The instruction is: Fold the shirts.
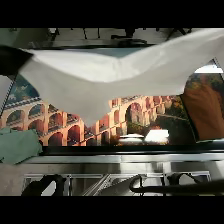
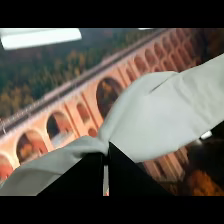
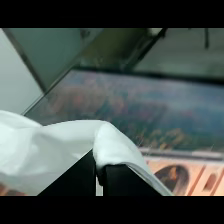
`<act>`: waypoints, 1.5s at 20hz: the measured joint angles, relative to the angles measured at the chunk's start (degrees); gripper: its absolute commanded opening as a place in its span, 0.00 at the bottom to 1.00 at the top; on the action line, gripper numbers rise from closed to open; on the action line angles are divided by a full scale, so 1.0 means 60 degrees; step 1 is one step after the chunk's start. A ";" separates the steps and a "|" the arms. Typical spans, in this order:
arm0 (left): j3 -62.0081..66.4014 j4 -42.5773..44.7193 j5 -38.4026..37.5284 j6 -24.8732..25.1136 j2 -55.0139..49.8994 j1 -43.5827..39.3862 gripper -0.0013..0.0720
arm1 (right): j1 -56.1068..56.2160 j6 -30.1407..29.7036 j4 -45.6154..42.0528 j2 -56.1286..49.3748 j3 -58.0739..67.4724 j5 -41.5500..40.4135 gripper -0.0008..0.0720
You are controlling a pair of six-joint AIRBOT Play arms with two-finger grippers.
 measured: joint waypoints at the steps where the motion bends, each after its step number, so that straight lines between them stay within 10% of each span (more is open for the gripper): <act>1: 0.0568 0.0098 0.0182 -0.0007 0.0375 0.0113 0.03 | -0.0084 0.0004 -0.0022 0.0266 0.0521 -0.0280 0.04; 11: 0.0477 0.1479 0.1177 0.0113 0.1745 0.1632 0.03 | -0.0302 -0.0018 -0.0918 0.0506 0.1563 -0.1249 0.04; 21: -0.2222 0.0084 0.2656 0.1519 -0.4659 -0.0277 0.05 | 0.2812 -0.2116 -0.0976 -0.3450 -0.3388 -0.2790 0.05; 22: -0.2098 0.0084 0.2838 0.1545 -0.5482 -0.0379 0.29 | 0.3107 -0.2262 -0.1027 -0.4029 -0.3577 -0.3377 0.05; 23: -0.1869 0.0076 0.2936 0.1537 -0.6262 -0.0430 0.81 | 0.3377 -0.2382 -0.1086 -0.4630 -0.3727 -0.3985 0.17; 24: -0.1519 0.0036 0.2932 0.1439 -0.7031 -0.0426 0.96 | 0.3566 -0.2466 -0.1089 -0.5118 -0.3829 -0.4455 0.41; 30: 0.1096 0.0004 0.0412 0.0393 -0.9286 0.0550 0.96 | 0.3428 -0.2514 -0.1268 -0.5839 -0.4040 -0.4656 0.49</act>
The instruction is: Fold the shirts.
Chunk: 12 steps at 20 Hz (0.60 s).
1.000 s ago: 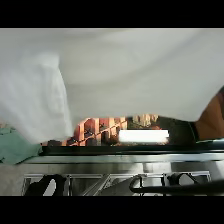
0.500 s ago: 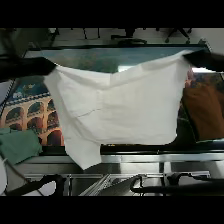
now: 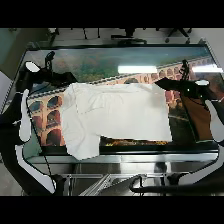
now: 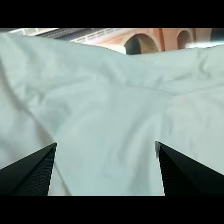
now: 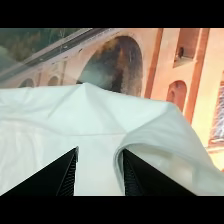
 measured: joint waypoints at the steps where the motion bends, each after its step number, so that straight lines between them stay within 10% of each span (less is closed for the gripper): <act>1: 0.0266 -0.0007 -0.0663 -0.0164 -0.0036 0.0262 0.92 | -0.0248 0.0288 -0.0237 0.0211 -0.0011 0.0419 0.49; 6: -0.1519 -0.0004 -0.2663 -0.0481 0.1220 0.1337 0.82 | -0.1395 0.2033 -0.2386 0.1665 -0.0747 0.2572 0.48; 12: -0.7286 0.0015 -0.2255 -0.0324 0.4167 0.2346 0.82 | -0.2812 0.3621 -0.4586 0.3461 -0.3311 0.2962 0.64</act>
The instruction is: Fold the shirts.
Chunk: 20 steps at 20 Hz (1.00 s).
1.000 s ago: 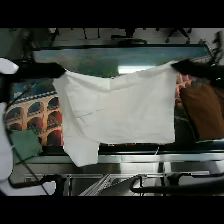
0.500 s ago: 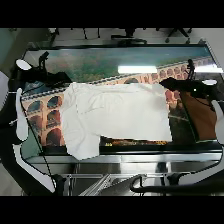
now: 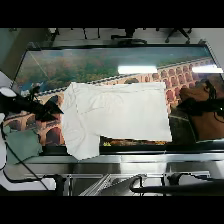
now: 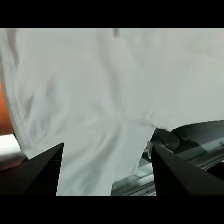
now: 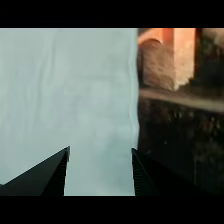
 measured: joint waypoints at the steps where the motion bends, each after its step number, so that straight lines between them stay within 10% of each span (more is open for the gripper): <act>1: -0.0772 0.0000 0.0251 0.0029 0.0350 0.0168 0.82 | -0.0160 0.0142 -0.0171 0.0117 -0.0328 -0.0040 0.64; 15: -0.3723 -0.0353 0.2754 0.0353 0.0120 0.0590 0.82 | -0.0299 0.0408 -0.0659 0.0149 -0.2229 -0.0044 0.64; 16: -0.3526 -0.0317 0.2626 0.0361 -0.0040 0.0415 0.70 | -0.0182 0.0404 -0.0659 0.0135 -0.2313 -0.0029 0.64; 17: -0.3326 -0.0193 0.2579 0.0390 -0.0168 0.0219 0.28 | -0.0055 0.0401 -0.0663 0.0102 -0.2397 -0.0029 0.64; 18: -0.3111 -0.0033 0.2790 0.0430 -0.0284 0.0011 0.10 | 0.0087 0.0386 -0.0699 0.0047 -0.2488 -0.0029 0.64; 20: -0.2696 0.0029 0.3275 0.0474 -0.0397 -0.0368 0.07 | 0.0339 0.0372 -0.0681 -0.0109 -0.2608 0.0051 0.64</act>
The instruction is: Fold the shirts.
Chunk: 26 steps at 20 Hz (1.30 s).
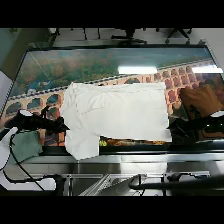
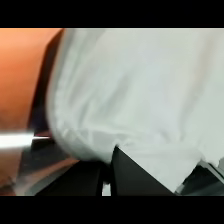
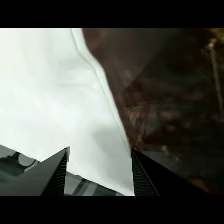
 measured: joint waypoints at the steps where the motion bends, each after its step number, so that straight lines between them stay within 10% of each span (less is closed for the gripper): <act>1: 0.0186 0.0018 0.0015 0.0029 -0.0036 -0.0135 0.03 | 0.0095 0.0000 0.0033 -0.0106 -0.0040 0.0091 0.64; 4: 0.0572 0.0117 0.0047 0.0098 -0.0098 -0.0361 0.04 | 0.0240 -0.0044 0.0029 -0.0357 -0.0095 0.0164 0.63; 8: 0.0900 0.0069 -0.0361 0.0142 -0.0076 -0.0455 0.03 | 0.0321 -0.0499 0.0168 -0.0543 -0.0164 0.0204 0.05; 17: 0.2703 -0.1271 -0.1300 0.0608 0.3555 -0.0270 0.03 | 0.0317 -0.1993 0.5173 0.1290 0.2463 0.1803 0.05; 26: 0.8349 -0.2994 -0.0867 0.0885 0.7348 0.1566 0.03 | 0.0317 -0.2455 0.6666 0.4594 0.7967 -0.1599 0.05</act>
